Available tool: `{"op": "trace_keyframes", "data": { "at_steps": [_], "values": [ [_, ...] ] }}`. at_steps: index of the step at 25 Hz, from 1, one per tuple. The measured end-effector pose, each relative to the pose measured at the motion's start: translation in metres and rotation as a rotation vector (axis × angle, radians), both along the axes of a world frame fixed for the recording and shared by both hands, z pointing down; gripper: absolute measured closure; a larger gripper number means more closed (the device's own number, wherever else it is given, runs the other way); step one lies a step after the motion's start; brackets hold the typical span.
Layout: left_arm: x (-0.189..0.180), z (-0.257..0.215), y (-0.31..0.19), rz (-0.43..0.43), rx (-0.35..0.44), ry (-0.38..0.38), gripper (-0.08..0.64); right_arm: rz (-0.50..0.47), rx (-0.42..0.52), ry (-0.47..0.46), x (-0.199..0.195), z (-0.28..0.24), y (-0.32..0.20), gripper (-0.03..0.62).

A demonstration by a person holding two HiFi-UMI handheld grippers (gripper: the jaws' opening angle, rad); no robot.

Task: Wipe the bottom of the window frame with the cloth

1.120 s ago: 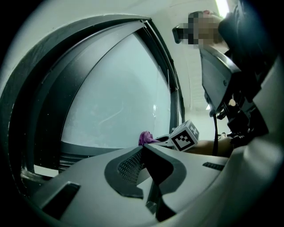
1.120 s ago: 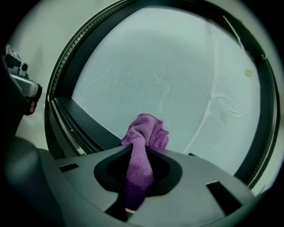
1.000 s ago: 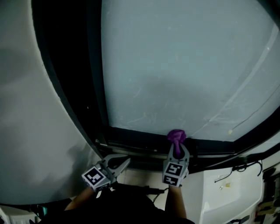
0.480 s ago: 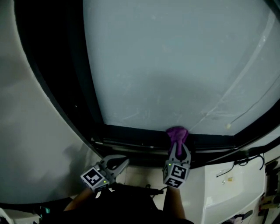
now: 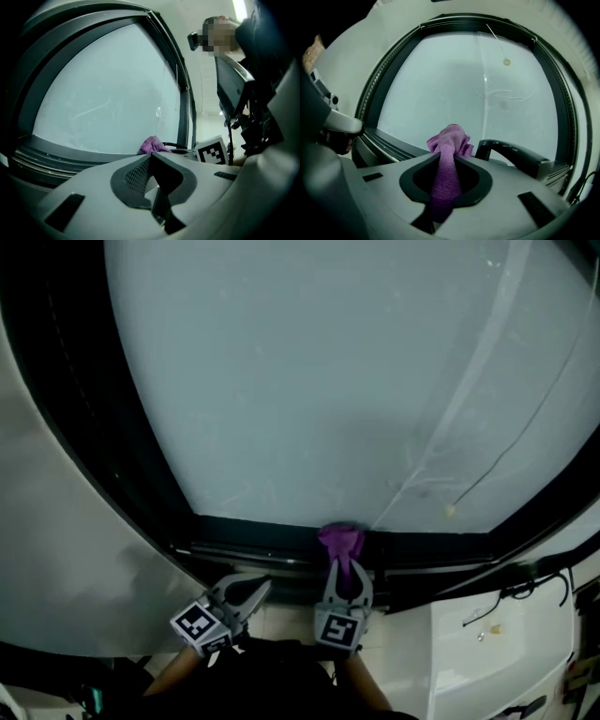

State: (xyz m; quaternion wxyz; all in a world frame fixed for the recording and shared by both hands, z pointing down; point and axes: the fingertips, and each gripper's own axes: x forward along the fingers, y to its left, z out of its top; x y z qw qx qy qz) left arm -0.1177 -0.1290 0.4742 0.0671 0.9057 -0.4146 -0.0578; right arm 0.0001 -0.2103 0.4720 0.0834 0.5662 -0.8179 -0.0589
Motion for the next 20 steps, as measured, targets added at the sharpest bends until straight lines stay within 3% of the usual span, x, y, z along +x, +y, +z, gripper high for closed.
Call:
{"op": "trace_keyframes", "data": {
  "at_steps": [5,10,15,20],
  "values": [
    [0.026,-0.004,-0.006,-0.022,-0.005,0.0,0.56,-0.04,-0.067,-0.207,0.023,0.003,-0.006,0.526],
    [0.034,-0.002,-0.011,-0.038,-0.019,-0.008,0.56,-0.087,-0.077,-0.206,0.034,0.004,-0.008,0.526],
    [0.046,-0.008,-0.014,-0.023,-0.004,-0.018,0.56,-0.097,-0.076,-0.131,0.051,0.009,-0.009,0.526],
    [0.054,-0.012,-0.014,-0.021,0.01,-0.019,0.56,-0.106,-0.017,0.069,0.068,0.009,-0.01,0.525]
  ]
}}
